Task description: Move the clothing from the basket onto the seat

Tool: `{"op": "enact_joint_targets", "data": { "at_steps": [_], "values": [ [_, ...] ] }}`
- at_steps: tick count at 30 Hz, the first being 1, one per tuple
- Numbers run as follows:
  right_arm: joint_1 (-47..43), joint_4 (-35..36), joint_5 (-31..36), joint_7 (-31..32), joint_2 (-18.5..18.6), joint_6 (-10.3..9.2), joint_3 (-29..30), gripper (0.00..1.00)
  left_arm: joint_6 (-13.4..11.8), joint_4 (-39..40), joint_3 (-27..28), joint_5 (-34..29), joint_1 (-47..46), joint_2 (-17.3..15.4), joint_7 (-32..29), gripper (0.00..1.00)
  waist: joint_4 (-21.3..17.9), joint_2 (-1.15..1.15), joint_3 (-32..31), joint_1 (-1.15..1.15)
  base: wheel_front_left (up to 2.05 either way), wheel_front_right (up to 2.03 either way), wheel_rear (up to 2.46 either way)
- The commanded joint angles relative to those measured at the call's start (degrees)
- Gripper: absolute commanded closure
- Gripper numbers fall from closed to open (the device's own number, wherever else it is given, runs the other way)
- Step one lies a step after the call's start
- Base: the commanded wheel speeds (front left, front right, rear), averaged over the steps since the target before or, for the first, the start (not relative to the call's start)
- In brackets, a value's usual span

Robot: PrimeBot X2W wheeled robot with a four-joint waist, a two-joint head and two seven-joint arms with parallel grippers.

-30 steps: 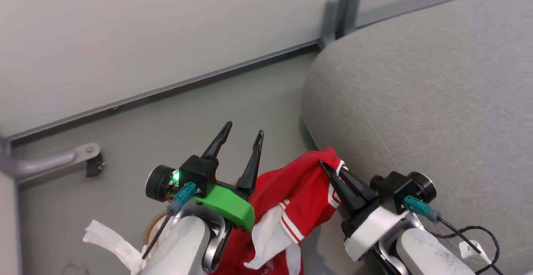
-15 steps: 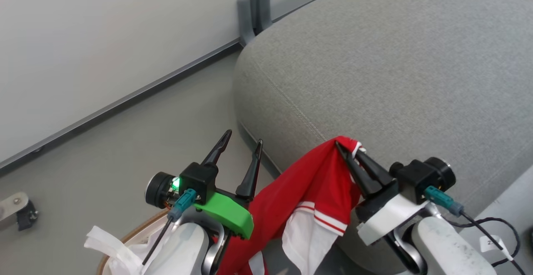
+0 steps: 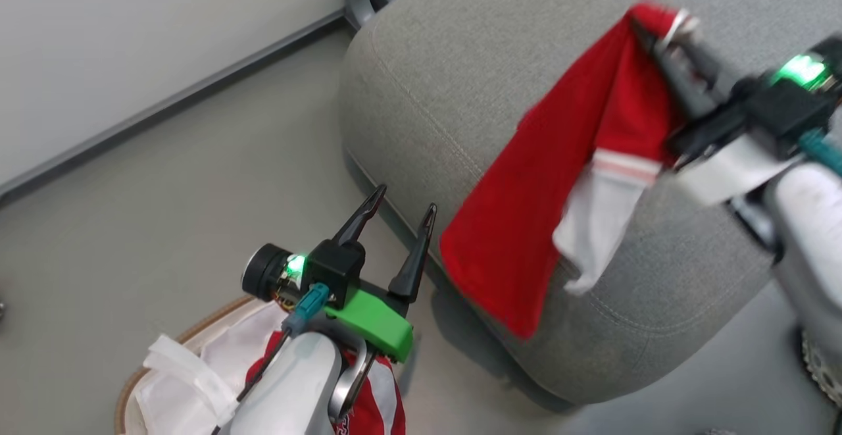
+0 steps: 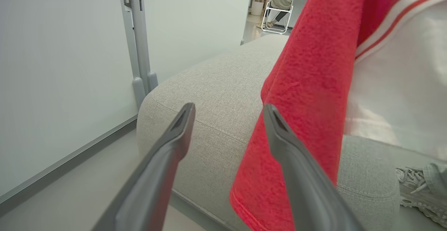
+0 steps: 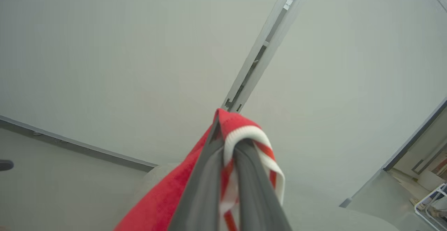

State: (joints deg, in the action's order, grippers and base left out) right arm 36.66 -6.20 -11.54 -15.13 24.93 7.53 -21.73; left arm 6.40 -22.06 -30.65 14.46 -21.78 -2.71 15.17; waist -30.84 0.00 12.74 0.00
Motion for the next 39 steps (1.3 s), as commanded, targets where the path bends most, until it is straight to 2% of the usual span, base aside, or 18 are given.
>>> {"op": "enact_joint_targets", "data": {
  "at_steps": [1,8,15,23,30,37,38,39],
  "values": [
    [3.2,-0.2,0.5,0.0,1.2,-0.08,1.0,1.0,0.1,0.3,0.0,-0.3,-1.4,-0.4,0.0,0.0,1.4,0.0,3.3,0.0,0.0,0.0,0.0],
    [16.7,-4.4,3.3,0.0,6.7,-0.08,4.5,1.0,0.7,0.1,-1.4,-2.8,-5.5,-0.4,0.0,0.0,5.7,0.0,10.4,0.0,0.0,0.0,0.0],
    [24.5,-9.1,7.7,0.0,9.0,-0.09,9.5,1.0,1.1,-0.2,-1.9,-4.4,-9.2,-0.3,0.0,0.0,9.4,0.0,16.4,0.0,0.0,0.0,0.0],
    [25.0,-21.8,11.6,0.0,7.3,-0.09,12.5,1.0,1.1,0.5,-2.6,-4.8,-11.6,-0.3,0.0,0.0,12.3,0.0,20.8,0.0,0.0,0.0,0.0],
    [18.4,-29.9,15.7,0.0,3.5,-0.08,15.9,1.0,1.2,0.1,-3.6,-5.0,-12.6,-0.3,0.0,0.0,13.5,0.0,22.9,0.0,0.0,0.0,0.0],
    [12.3,-37.4,16.5,0.0,-0.5,-0.09,20.0,1.0,1.2,-1.0,-3.8,-4.2,-11.9,-0.3,0.0,0.0,13.9,0.0,21.6,0.0,0.0,0.0,0.0],
    [10.9,-37.7,16.4,0.0,-1.2,-0.08,20.8,0.98,1.2,-1.1,-3.8,-4.0,-11.4,-0.3,0.0,0.0,13.8,0.0,21.0,0.0,0.0,0.0,0.0],
    [9.6,-37.7,16.3,0.0,-1.8,-0.08,21.8,0.71,1.2,-1.3,-3.7,-3.9,-11.0,-0.3,0.0,0.0,13.7,0.0,20.3,0.0,0.0,0.0,0.0]
  ]
}}
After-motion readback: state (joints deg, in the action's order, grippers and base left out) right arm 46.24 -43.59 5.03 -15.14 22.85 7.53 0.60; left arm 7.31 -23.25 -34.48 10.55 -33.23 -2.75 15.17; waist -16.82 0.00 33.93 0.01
